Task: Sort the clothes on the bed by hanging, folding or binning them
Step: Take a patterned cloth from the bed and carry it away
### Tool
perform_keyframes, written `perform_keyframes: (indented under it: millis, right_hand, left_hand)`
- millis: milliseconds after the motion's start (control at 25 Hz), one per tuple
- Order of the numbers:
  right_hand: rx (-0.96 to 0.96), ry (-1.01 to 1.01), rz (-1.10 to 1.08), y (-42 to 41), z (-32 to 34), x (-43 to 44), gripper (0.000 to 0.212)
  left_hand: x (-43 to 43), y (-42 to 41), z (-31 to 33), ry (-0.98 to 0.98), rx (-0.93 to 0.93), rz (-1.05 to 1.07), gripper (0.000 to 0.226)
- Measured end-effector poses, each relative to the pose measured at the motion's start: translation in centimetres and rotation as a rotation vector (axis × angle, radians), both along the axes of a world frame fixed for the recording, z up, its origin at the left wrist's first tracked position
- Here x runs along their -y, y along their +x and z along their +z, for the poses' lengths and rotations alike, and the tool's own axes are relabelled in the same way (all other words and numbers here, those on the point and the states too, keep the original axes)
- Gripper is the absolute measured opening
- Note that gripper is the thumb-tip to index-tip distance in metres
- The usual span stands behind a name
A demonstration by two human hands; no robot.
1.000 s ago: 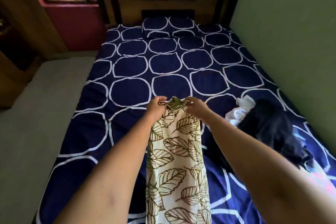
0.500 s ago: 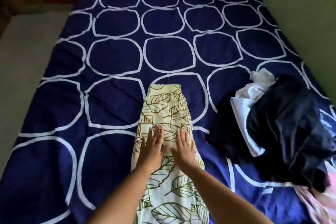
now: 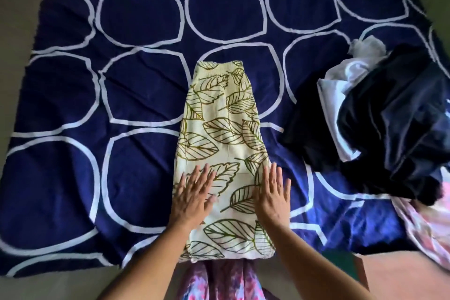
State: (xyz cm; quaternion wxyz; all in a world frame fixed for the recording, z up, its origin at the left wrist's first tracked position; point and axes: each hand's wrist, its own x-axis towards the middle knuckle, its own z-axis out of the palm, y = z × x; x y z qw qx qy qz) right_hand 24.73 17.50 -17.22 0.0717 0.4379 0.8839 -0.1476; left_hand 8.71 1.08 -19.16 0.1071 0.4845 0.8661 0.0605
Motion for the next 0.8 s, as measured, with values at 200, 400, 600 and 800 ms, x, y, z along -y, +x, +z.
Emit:
perform_keyframes:
  millis: [200,400,600,800]
  right_hand:
    - [0.041,-0.113,0.462,1.9,-0.4,5.9,0.075]
    - [0.269,-0.185,0.266,6.2,0.6,4.6,0.07]
    - [0.28,-0.324,0.16,8.9,3.5,2.4,0.074]
    - [-0.175,-0.475,-0.644,6.0,4.1,3.7,0.049]
  left_hand:
    - [3.0,5.0,-0.7,-0.082,0.041,-0.283,0.076]
    - [7.5,4.1,-0.2,-0.252,0.027,-0.03,0.063]
    - [11.2,3.8,2.4,-0.106,0.098,0.308,0.062]
    - [9.6,4.2,4.0,0.097,0.617,0.812,0.05]
